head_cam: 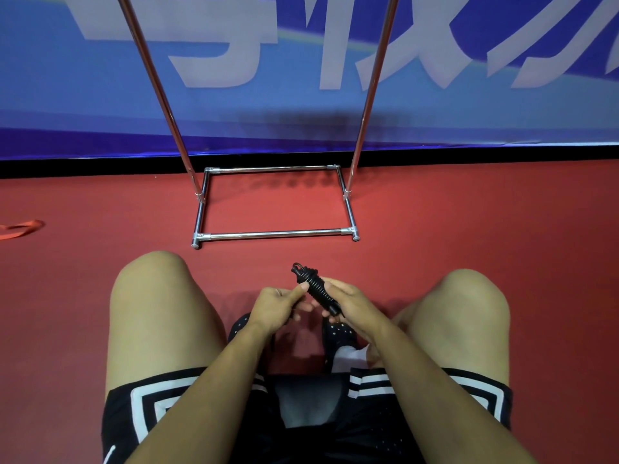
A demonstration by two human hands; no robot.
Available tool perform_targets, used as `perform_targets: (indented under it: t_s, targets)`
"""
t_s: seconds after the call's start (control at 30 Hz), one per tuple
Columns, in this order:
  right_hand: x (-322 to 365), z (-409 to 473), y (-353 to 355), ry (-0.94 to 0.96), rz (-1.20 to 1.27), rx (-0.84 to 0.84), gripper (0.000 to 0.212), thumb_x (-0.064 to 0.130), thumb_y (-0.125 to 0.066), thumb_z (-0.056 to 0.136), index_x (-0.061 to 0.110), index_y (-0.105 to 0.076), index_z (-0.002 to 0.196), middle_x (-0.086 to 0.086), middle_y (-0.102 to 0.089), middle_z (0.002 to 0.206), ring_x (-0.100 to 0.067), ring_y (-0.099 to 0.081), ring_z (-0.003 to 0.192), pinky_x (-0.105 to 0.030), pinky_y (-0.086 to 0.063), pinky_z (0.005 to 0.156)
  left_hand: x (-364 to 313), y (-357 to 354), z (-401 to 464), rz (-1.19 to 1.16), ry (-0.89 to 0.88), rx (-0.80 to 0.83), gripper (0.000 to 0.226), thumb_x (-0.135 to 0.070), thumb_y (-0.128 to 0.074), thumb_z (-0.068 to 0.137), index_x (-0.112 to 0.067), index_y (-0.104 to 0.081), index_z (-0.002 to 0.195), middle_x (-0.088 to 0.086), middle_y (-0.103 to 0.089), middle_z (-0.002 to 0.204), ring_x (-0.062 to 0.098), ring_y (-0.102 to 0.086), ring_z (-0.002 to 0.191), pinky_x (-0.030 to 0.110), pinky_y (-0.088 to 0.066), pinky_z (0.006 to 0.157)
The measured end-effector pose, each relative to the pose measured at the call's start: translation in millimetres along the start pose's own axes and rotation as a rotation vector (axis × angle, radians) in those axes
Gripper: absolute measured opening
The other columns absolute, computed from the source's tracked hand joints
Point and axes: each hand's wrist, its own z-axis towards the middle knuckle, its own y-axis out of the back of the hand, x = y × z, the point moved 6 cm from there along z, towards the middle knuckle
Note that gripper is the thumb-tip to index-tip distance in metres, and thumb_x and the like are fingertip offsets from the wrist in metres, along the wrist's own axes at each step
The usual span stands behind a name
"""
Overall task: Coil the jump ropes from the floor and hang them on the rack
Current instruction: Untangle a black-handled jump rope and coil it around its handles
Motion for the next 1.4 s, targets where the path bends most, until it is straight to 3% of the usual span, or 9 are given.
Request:
perform_targets:
  t_s: [0.13,0.27,0.37,0.6,0.7,0.83,0.97,1.17,1.4]
  targets:
    - [5,2,5,0.068,-0.107,-0.06,0.033,0.028,-0.052,0.107,0.029,-0.059,0.139,-0.001,-0.072,0.11,-0.011,-0.064,0.082,-0.021,-0.052,0.071,-3,-11,-4,-0.154,-0.021,0.053,0.03,-0.028,-0.064,0.1,0.0,-0.072,0.095,0.018,-0.077,0.093,0.012,-0.066,0.056,0.019,-0.053,0.056]
    - [4,1,5,0.067,-0.111,-0.037,0.031,0.027,-0.06,0.103,0.035,-0.062,0.133,0.0,-0.068,0.127,-0.009,-0.064,0.116,-0.026,-0.052,0.095,-5,-13,-6,-0.168,0.0,0.058,0.046,-0.043,-0.07,0.093,0.002,-0.074,0.098,0.019,-0.078,0.091,0.02,-0.072,0.071,0.025,-0.057,0.066]
    - [5,-2,4,0.071,-0.126,-0.014,0.033,0.024,-0.067,0.099,0.036,-0.066,0.13,0.006,-0.069,0.122,-0.004,-0.065,0.116,-0.031,-0.05,0.106,-2,-8,-8,-0.114,0.021,0.018,0.054,-0.054,-0.071,0.089,-0.001,-0.077,0.092,0.013,-0.079,0.083,0.021,-0.075,0.072,0.025,-0.058,0.066]
    - [6,-3,7,0.026,0.018,-0.019,0.043,0.031,-0.088,0.079,0.03,-0.072,0.12,-0.007,-0.077,0.113,-0.019,-0.073,0.104,-0.036,-0.055,0.096,-11,-11,-12,-0.267,0.01,0.1,0.045,-0.044,-0.066,0.095,-0.002,-0.078,0.1,0.017,-0.078,0.095,0.021,-0.076,0.082,0.023,-0.059,0.068]
    - [8,-7,4,-0.067,0.192,0.056,0.045,0.041,-0.078,0.088,0.023,-0.069,0.128,-0.009,-0.072,0.126,-0.023,-0.07,0.115,-0.039,-0.057,0.096,-17,-13,-12,-0.329,-0.041,0.163,0.04,-0.04,-0.063,0.098,-0.004,-0.077,0.108,0.016,-0.078,0.102,0.023,-0.075,0.09,0.024,-0.059,0.076]
    - [12,-16,-4,-0.125,0.227,0.185,0.045,0.044,-0.058,0.102,0.008,-0.069,0.126,-0.022,-0.072,0.12,-0.036,-0.07,0.113,-0.041,-0.06,0.088,-17,-15,-13,-0.357,-0.061,0.217,0.04,-0.039,-0.064,0.097,-0.003,-0.077,0.111,0.018,-0.077,0.107,0.029,-0.074,0.1,0.028,-0.059,0.083]
    - [18,-17,-2,-0.037,0.126,0.123,0.037,0.037,-0.059,0.102,0.007,-0.071,0.121,-0.017,-0.077,0.109,-0.033,-0.074,0.104,-0.027,-0.059,0.074,-11,-16,-10,-0.389,0.016,0.221,0.044,-0.038,-0.065,0.097,0.002,-0.075,0.111,0.019,-0.077,0.106,0.029,-0.075,0.099,0.027,-0.061,0.079]
    - [12,-6,10,0.071,0.017,-0.053,0.028,0.021,-0.077,0.092,0.015,-0.072,0.119,-0.006,-0.079,0.096,-0.018,-0.075,0.088,-0.023,-0.053,0.062,2,-10,-1,-0.396,0.064,0.13,0.041,-0.031,-0.077,0.087,0.007,-0.075,0.102,0.025,-0.076,0.099,0.026,-0.076,0.088,0.026,-0.062,0.077]
    - [8,-1,17,0.089,-0.096,-0.149,0.037,0.02,-0.087,0.081,0.018,-0.07,0.114,-0.001,-0.078,0.103,-0.013,-0.074,0.089,-0.024,-0.056,0.069,6,-9,2,-0.361,0.048,0.11,0.029,-0.022,-0.078,0.089,0.005,-0.077,0.098,0.025,-0.076,0.096,0.021,-0.074,0.079,0.023,-0.059,0.07]
